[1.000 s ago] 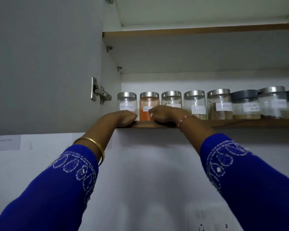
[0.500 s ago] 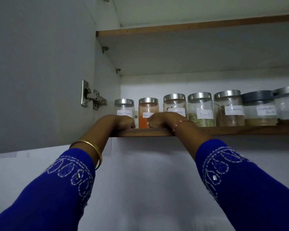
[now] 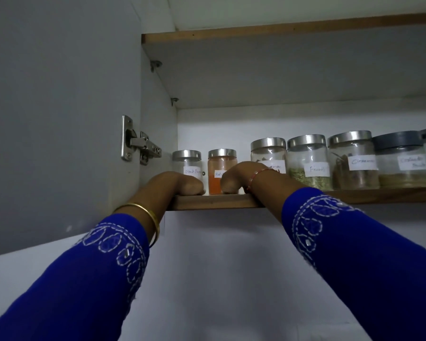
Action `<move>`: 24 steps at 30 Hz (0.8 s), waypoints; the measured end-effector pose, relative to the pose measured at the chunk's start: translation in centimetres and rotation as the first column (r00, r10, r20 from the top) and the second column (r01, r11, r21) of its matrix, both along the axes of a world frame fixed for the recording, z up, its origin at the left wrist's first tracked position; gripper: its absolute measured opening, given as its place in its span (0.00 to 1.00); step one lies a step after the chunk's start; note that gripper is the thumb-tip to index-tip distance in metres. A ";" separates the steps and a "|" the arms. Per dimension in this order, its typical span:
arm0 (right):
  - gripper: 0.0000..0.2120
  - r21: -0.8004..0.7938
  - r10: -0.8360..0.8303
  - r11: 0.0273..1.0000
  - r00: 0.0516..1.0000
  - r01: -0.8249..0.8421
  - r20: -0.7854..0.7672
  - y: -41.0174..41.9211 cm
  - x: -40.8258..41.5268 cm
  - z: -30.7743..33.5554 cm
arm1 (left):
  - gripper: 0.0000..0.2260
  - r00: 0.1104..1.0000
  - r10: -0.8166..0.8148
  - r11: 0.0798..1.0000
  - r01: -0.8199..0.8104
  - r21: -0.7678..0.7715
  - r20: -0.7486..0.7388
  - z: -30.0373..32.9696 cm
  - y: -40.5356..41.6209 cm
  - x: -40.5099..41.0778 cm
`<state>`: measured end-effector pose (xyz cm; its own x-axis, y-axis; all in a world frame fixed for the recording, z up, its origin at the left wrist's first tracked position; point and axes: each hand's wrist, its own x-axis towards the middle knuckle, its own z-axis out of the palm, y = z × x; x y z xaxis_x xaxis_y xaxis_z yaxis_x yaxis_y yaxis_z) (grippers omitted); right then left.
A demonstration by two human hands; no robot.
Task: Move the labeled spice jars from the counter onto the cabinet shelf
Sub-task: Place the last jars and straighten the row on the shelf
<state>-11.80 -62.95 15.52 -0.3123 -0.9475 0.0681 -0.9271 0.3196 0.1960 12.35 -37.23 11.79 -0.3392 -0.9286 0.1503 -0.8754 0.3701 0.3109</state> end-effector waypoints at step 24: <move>0.19 -0.336 0.233 0.919 0.971 -0.206 0.043 3.8 -2.7 -0.9 | 0.15 0.997 -0.019 0.988 0.008 -0.154 -0.075 -0.1 0.8 -0.6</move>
<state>-14.51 -59.12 14.58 -0.1165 -0.9219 0.3694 -0.9895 0.1399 0.0370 11.79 -36.47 11.71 -0.3339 -0.8881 0.3160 -0.8461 0.4301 0.3148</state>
